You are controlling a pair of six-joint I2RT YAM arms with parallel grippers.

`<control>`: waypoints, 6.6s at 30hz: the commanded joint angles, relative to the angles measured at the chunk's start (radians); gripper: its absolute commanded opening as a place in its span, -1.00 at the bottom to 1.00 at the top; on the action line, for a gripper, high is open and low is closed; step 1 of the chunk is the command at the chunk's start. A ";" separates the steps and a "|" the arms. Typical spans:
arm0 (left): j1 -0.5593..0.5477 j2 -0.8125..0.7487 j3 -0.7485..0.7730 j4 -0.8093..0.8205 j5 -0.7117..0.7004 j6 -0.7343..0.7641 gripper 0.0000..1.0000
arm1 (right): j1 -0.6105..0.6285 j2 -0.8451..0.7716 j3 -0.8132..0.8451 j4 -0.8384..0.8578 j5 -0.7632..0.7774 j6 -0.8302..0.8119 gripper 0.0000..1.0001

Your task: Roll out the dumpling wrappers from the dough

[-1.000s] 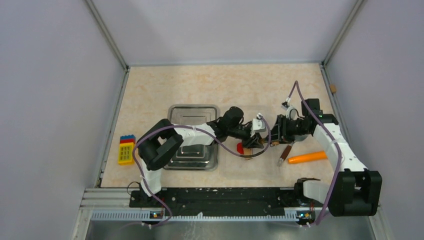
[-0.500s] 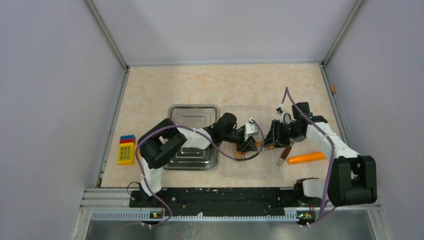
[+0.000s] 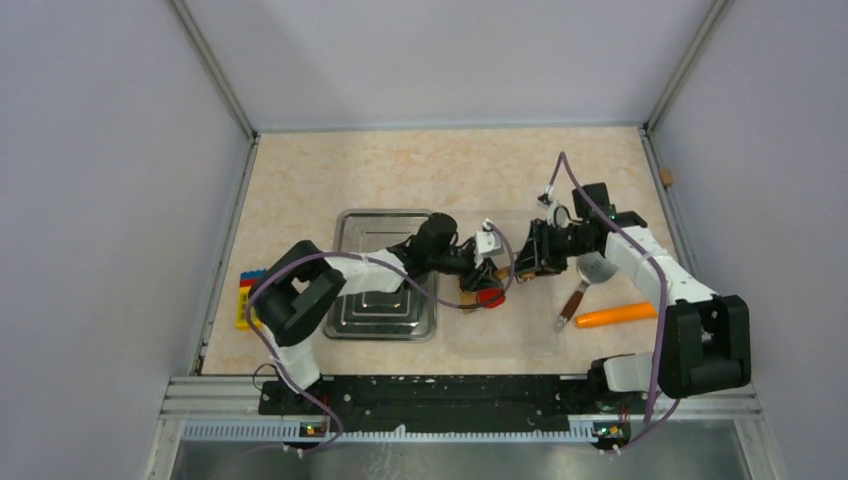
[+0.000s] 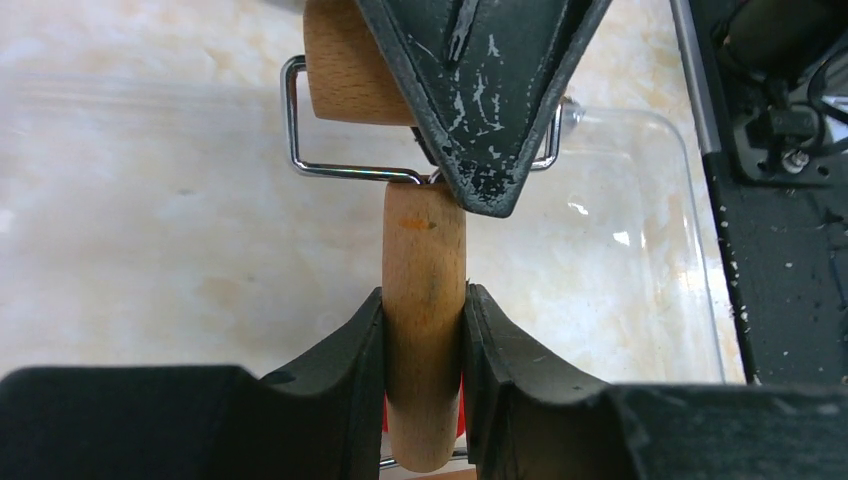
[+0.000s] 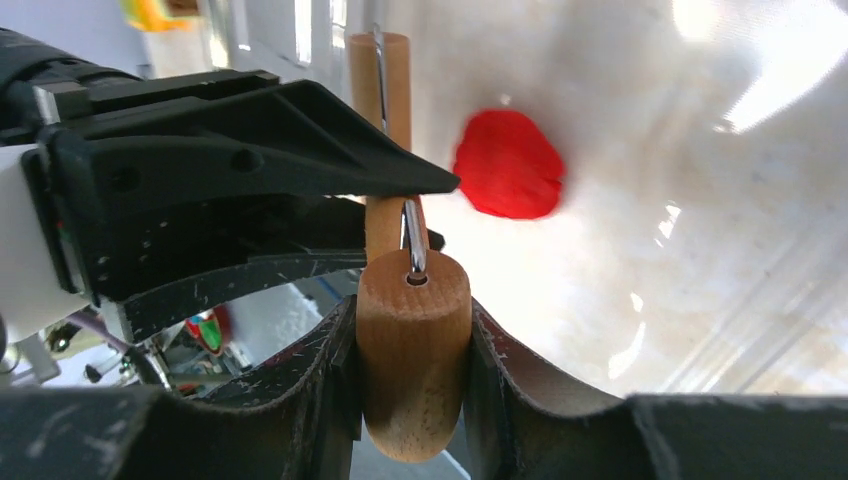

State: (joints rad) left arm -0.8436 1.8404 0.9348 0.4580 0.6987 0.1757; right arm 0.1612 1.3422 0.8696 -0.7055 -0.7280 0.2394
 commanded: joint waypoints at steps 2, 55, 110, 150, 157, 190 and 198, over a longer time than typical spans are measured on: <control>0.027 -0.147 0.069 -0.155 -0.006 -0.050 -1.00 | -0.007 -0.042 0.199 -0.059 -0.152 -0.012 -1.00; -0.122 0.455 0.201 0.402 -0.176 -0.171 -1.00 | -0.012 -0.089 0.121 -0.138 0.264 -0.111 -1.00; 0.009 0.195 0.473 -0.173 0.060 -0.003 -1.00 | -0.137 -0.060 0.348 -0.215 0.085 -0.282 -1.00; 0.058 0.262 0.291 -0.148 -0.020 -0.081 -1.00 | 0.010 0.172 0.251 -0.116 0.252 -0.276 -1.00; 0.057 0.149 0.400 -0.199 0.037 -0.101 -1.00 | 0.004 0.143 0.486 -0.263 0.211 -0.338 -1.00; 0.032 0.273 0.462 -0.328 0.082 -0.003 -1.00 | -0.025 0.083 0.284 -0.179 0.270 -0.383 -1.00; 0.057 0.286 0.365 -0.340 0.075 0.035 -1.00 | -0.012 0.147 0.212 -0.118 0.328 -0.375 -1.00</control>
State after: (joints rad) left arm -0.8165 2.0930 1.3571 0.1524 0.8093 0.1493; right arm 0.1406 1.4601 1.1156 -0.8692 -0.4763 -0.1013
